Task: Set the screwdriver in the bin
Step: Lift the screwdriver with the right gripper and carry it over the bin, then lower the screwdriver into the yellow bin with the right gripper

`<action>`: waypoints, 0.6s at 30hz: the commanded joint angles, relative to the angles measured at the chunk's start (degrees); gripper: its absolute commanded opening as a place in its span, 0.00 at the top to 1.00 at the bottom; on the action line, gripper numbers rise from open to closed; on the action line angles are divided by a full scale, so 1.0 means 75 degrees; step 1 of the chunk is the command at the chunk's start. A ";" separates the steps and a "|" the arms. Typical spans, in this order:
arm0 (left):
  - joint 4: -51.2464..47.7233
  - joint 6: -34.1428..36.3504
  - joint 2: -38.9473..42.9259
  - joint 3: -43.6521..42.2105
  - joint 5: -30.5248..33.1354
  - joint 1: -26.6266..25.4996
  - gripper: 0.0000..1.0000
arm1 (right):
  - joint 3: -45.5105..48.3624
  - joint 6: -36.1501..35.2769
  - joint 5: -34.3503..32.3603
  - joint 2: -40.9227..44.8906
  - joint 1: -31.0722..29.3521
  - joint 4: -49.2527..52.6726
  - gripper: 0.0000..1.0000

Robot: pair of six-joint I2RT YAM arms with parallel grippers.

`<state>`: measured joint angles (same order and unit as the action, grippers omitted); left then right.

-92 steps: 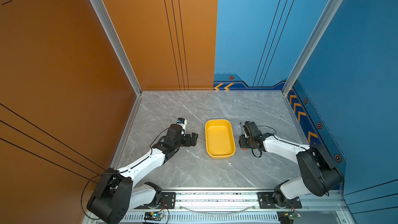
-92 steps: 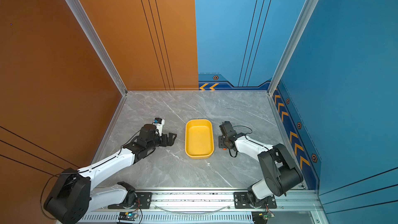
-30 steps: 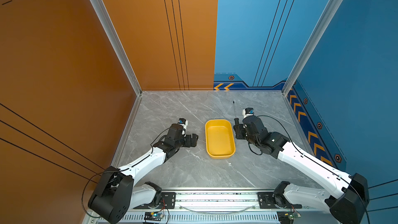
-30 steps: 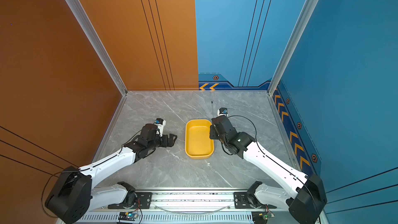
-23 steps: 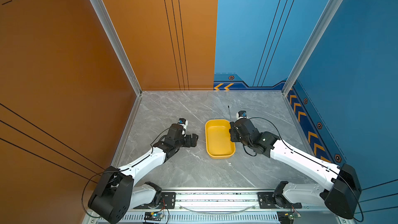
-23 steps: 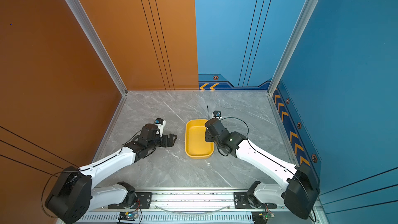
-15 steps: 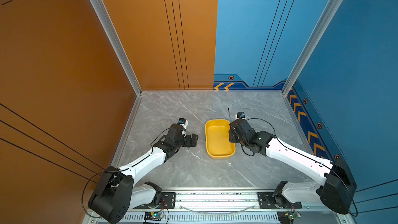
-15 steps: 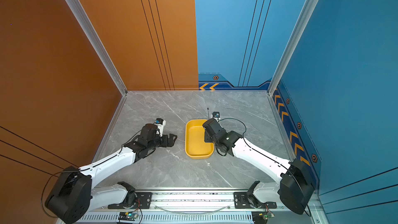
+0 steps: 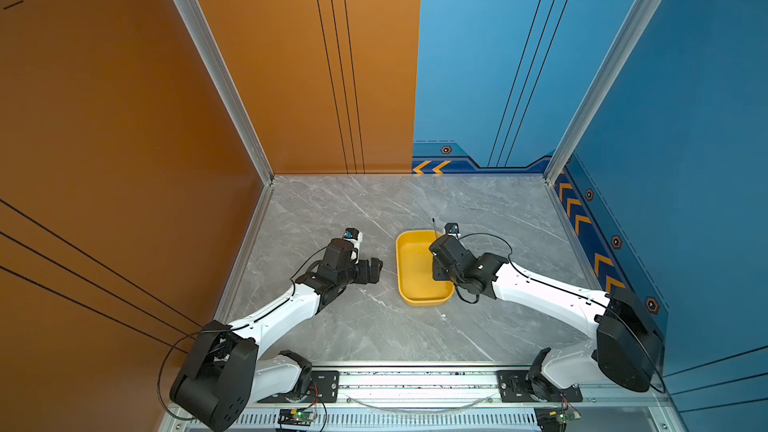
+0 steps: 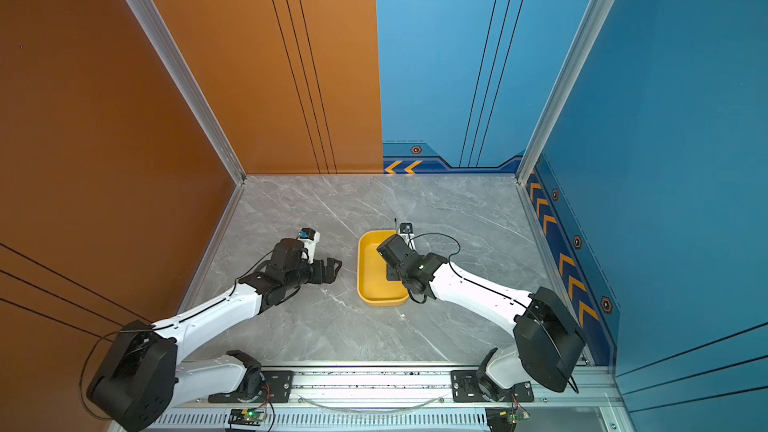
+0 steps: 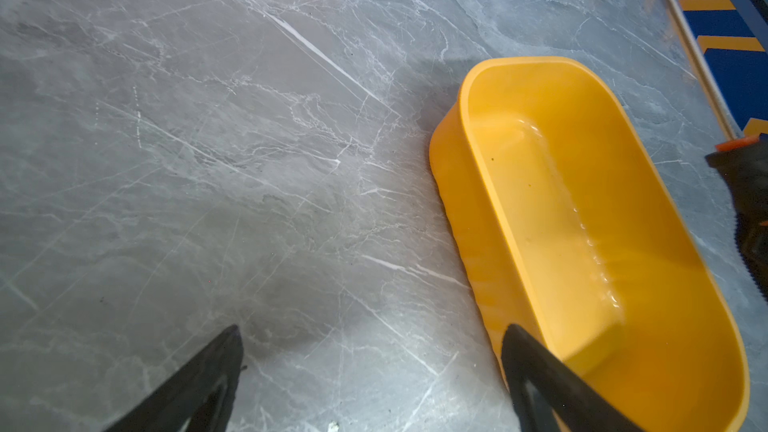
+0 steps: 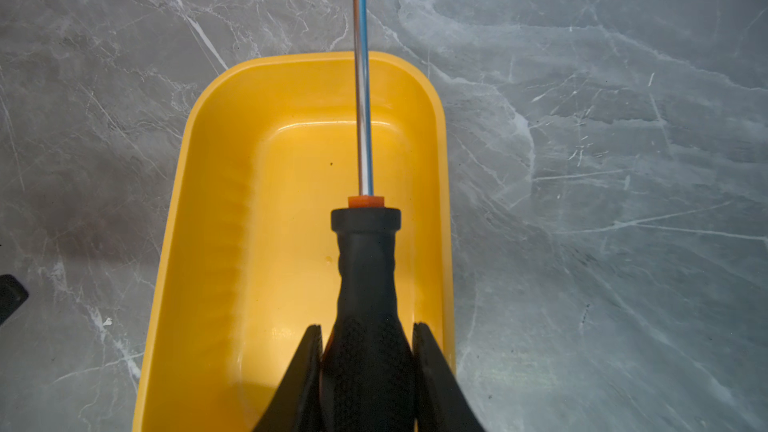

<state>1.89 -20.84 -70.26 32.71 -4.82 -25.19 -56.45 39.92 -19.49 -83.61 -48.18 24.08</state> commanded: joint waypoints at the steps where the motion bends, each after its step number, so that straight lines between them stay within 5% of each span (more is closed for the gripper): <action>1: -0.0064 0.0071 0.0080 -0.0078 -0.0023 -0.0075 0.02 | -0.0323 0.0231 -0.0389 -0.0161 -0.0177 0.0105 0.97; 18: -0.0065 0.0066 0.0227 -0.0236 0.0061 -0.0075 0.02 | -0.0695 0.0733 -0.0393 -0.1165 -0.0785 0.0120 1.00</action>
<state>1.87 -20.84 -69.49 31.88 -4.78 -25.19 -59.77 43.88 -20.93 -91.33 -53.67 24.05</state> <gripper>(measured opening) 0.979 0.289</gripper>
